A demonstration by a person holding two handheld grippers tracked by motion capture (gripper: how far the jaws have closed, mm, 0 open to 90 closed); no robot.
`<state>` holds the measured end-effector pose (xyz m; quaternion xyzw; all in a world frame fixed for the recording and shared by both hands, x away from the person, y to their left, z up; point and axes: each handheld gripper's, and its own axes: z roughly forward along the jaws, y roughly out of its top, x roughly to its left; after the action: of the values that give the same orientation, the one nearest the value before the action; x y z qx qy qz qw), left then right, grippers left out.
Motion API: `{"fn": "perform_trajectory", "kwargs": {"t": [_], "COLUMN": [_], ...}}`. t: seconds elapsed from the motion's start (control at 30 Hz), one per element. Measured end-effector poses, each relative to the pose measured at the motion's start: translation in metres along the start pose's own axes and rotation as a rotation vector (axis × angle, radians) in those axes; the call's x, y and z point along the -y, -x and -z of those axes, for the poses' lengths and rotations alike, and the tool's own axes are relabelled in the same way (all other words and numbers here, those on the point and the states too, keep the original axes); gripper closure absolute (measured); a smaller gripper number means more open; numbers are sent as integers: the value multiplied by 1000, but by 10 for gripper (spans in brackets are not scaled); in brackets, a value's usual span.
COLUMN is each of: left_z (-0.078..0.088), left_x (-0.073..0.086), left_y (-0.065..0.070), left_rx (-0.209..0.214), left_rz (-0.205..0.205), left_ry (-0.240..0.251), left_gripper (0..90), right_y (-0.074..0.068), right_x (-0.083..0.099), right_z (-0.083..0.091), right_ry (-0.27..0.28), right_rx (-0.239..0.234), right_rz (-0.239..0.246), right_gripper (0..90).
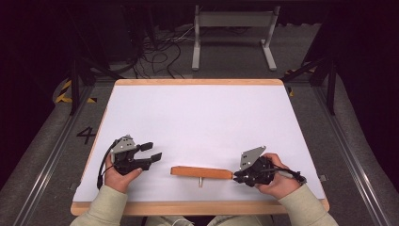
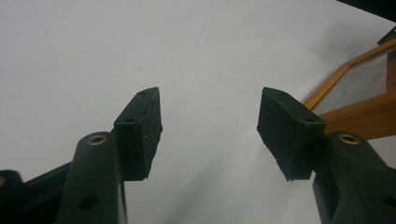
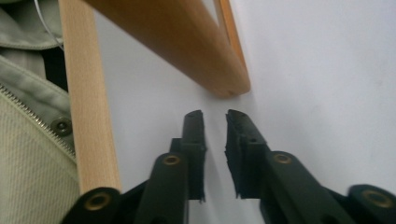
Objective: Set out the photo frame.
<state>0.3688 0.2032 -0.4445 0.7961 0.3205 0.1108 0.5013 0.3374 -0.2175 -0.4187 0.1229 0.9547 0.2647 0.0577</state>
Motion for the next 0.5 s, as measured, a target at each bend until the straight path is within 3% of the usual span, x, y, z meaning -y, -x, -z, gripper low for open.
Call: {"fn": "perform_trajectory", "kwargs": {"t": [0.13, 0.5], "left_z": [0, -1], "left_x": [0, 0], "left_y": [0, 0], "left_rx": [-1, 1], "left_rz": [0, -2], "left_ry": [-1, -10], "left_gripper": [402, 402], "right_y": [-2, -5], "right_x": [0, -2], "right_z": [-3, -18], "right_ry": [-20, 9], "right_rx": [-29, -73], "right_rz": [4, 16], "right_gripper": [900, 900]}}
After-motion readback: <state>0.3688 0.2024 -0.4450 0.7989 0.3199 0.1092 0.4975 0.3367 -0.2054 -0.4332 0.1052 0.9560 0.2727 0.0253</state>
